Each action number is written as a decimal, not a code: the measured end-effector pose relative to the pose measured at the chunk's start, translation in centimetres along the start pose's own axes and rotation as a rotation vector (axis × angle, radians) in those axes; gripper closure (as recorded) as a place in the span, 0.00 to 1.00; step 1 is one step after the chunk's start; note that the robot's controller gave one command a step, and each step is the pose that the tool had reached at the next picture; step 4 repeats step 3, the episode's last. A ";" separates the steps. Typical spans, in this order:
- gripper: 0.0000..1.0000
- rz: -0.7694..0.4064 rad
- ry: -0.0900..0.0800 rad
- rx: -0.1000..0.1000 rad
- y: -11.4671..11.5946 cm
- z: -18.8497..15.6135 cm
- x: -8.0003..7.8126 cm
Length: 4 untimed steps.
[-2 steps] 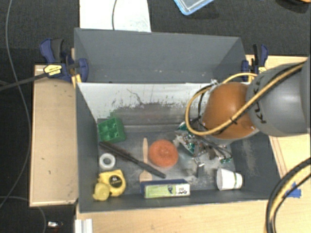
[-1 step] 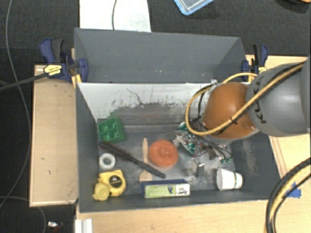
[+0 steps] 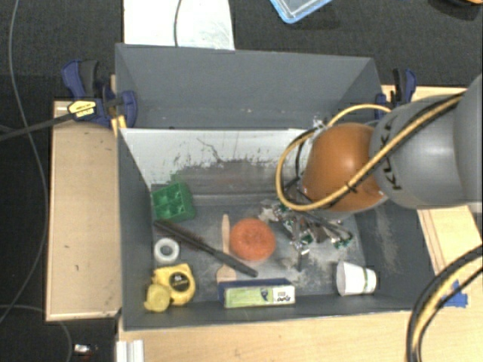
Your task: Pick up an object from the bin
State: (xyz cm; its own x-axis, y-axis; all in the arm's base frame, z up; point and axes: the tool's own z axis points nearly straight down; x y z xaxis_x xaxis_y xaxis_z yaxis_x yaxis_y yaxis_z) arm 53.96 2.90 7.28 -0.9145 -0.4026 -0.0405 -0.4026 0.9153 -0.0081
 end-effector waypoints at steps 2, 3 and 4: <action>0.00 0.300 -0.002 -0.003 1.5 -3.7 -1.8; 0.00 0.155 -0.010 0.002 3.5 -0.2 -4.5; 0.00 0.155 -0.010 0.002 3.5 -0.2 -4.5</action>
Offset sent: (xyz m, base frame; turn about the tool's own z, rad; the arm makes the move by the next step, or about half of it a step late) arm 0.0192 0.0644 -0.0028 -0.0289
